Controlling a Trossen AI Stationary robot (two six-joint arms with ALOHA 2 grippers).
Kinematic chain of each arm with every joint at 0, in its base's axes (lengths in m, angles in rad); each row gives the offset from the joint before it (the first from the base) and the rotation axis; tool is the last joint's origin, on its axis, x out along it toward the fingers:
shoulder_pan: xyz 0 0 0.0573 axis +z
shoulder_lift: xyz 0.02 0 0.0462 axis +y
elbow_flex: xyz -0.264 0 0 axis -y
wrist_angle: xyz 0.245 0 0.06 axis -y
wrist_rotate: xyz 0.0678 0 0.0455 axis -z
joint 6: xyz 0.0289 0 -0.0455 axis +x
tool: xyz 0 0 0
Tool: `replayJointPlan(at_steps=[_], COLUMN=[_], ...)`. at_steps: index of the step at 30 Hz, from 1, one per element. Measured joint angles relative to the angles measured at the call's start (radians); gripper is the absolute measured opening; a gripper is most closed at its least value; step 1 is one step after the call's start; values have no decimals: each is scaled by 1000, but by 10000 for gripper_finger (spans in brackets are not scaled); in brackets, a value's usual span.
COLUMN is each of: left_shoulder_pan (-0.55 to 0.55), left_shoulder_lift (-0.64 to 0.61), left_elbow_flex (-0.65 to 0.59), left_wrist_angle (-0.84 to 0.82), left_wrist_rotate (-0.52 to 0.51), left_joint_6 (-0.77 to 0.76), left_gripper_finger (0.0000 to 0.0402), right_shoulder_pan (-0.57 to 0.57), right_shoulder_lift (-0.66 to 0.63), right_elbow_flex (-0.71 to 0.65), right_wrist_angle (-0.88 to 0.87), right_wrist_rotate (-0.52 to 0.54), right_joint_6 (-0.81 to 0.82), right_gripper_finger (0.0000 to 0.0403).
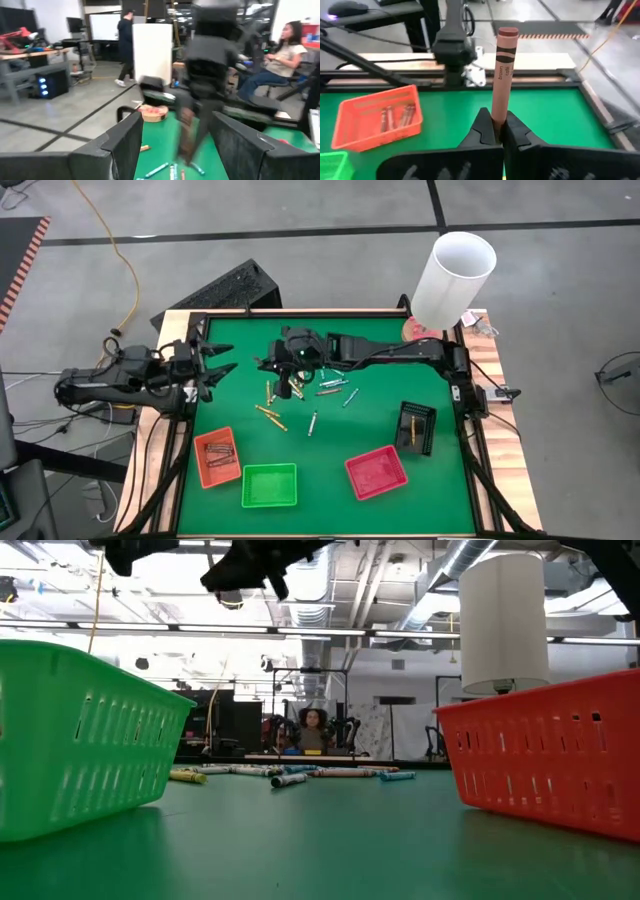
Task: Sort crayons
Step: Put the brown crayon into the orange bin
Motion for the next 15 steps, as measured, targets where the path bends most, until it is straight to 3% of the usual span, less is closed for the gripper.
replayJointPlan(at_steps=[10,15], left_shoulder_pan=[0,0], left_shoulder_lift=[0,0], left_elbow_flex=[0,0], left_wrist_angle=[37,43], left_wrist_rotate=[-43,-45], left_joint_6=[14,-16], left_gripper_finger=[223,223], right_shoulder_pan=[91,113], right_shoulder_lift=[5,5], right_elbow_flex=[-330,-383], right_wrist_angle=[562,632], right_wrist_rotate=[0,33], right_joint_6=[120,131], right_gripper_finger=[0,0])
